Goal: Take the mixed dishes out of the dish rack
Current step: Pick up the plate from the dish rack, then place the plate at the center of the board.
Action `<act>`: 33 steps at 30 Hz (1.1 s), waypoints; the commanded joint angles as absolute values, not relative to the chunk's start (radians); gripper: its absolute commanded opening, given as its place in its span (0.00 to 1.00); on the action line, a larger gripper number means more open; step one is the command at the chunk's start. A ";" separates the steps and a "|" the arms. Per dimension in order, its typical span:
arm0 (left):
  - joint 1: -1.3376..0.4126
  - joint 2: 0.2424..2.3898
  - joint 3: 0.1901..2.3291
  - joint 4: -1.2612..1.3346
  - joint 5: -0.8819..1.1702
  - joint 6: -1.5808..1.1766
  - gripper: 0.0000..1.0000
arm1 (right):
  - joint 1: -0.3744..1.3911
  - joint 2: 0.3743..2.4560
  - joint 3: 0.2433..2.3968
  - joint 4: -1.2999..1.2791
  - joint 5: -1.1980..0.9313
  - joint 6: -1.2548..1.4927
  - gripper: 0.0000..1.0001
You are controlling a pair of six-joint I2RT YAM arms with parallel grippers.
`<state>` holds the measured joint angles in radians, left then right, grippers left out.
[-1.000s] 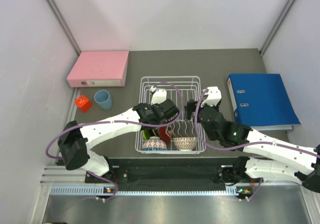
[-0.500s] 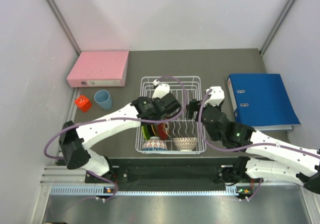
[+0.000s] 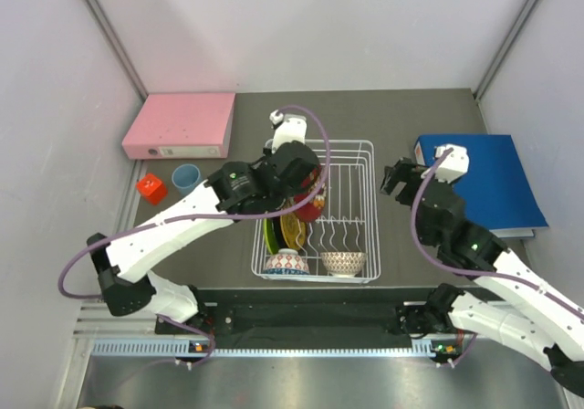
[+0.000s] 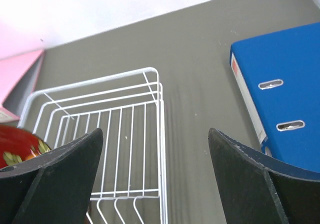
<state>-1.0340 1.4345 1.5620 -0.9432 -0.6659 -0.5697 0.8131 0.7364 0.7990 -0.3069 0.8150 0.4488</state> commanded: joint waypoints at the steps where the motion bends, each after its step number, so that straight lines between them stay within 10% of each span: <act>1: -1.025 1.370 1.638 -0.787 -0.675 -0.523 0.00 | 0.792 0.729 0.824 -0.316 0.736 0.462 0.86; 18: -0.410 1.276 1.396 -0.266 0.099 -0.782 0.00 | 0.759 0.730 0.759 -0.164 0.526 0.497 0.88; 33: -0.178 1.629 1.503 -0.089 0.160 -0.841 0.00 | 0.753 0.709 0.724 -0.144 0.494 0.491 0.88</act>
<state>-0.2310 1.6226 1.4425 -0.2214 0.1497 -0.8268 0.7670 0.7280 0.7441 -0.1883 0.5091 0.4934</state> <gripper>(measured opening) 0.056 0.881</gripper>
